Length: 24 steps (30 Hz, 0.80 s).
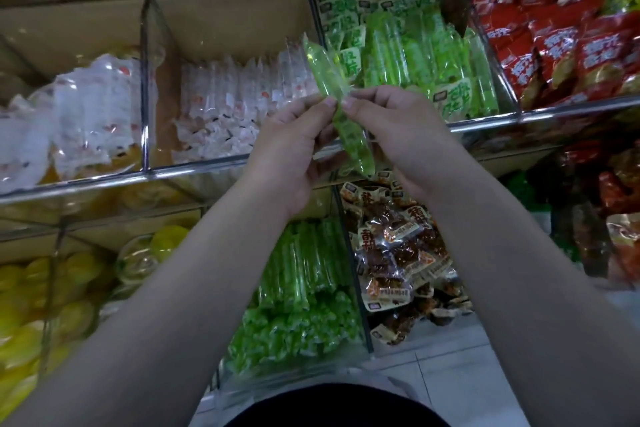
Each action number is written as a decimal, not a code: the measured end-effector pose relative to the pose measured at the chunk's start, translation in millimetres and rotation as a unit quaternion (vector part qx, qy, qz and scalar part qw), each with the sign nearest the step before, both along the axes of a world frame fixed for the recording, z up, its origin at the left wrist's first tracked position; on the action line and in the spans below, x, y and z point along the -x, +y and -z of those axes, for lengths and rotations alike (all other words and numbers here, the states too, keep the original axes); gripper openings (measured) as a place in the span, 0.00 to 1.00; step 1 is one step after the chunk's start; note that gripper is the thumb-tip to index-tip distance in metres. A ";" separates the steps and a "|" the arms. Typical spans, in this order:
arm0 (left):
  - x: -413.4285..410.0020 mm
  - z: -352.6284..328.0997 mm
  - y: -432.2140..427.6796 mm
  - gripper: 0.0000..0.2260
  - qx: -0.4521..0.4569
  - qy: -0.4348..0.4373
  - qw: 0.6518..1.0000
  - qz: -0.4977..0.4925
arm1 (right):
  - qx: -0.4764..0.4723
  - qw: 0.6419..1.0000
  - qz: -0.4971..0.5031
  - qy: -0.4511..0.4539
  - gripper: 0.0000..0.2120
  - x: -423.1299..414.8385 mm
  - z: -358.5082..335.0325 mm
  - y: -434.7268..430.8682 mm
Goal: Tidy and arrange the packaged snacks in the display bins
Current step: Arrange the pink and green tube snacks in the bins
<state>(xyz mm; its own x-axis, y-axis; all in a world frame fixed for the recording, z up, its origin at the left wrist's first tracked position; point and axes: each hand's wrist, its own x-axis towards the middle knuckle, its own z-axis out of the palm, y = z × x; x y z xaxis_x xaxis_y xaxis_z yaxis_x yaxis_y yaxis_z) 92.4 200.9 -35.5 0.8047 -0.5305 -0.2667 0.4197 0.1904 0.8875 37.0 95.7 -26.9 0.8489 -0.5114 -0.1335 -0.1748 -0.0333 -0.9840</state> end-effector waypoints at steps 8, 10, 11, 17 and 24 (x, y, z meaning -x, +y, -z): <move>6.5 15.6 38.8 0.02 -0.029 0.000 1.000 0.007 | -0.025 0.999 -0.028 0.023 0.02 3.6 22.0 31.9; 7.0 23.0 47.2 0.02 -0.048 -0.006 0.999 0.012 | -0.026 0.999 -0.037 0.024 0.02 5.8 28.8 37.8; 7.6 26.9 51.4 0.02 -0.055 -0.008 0.998 0.014 | -0.027 0.999 -0.040 0.027 0.02 7.1 32.5 41.2; 14.4 54.0 73.3 0.04 -0.062 0.016 0.998 0.021 | -0.043 0.996 -0.040 0.070 0.02 12.6 63.7 63.0; 13.1 82.2 92.1 0.05 -0.081 0.027 0.995 0.044 | -0.061 0.992 -0.054 0.098 0.02 17.2 87.7 77.2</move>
<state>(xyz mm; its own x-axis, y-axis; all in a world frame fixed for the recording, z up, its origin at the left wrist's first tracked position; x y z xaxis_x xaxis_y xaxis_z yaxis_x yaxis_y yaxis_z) 79.4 293.0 -117.8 0.7392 -0.5447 -0.3960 0.4761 0.0068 0.8794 19.8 173.0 -114.6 0.8498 -0.3878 -0.3570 -0.3652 0.0554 -0.9293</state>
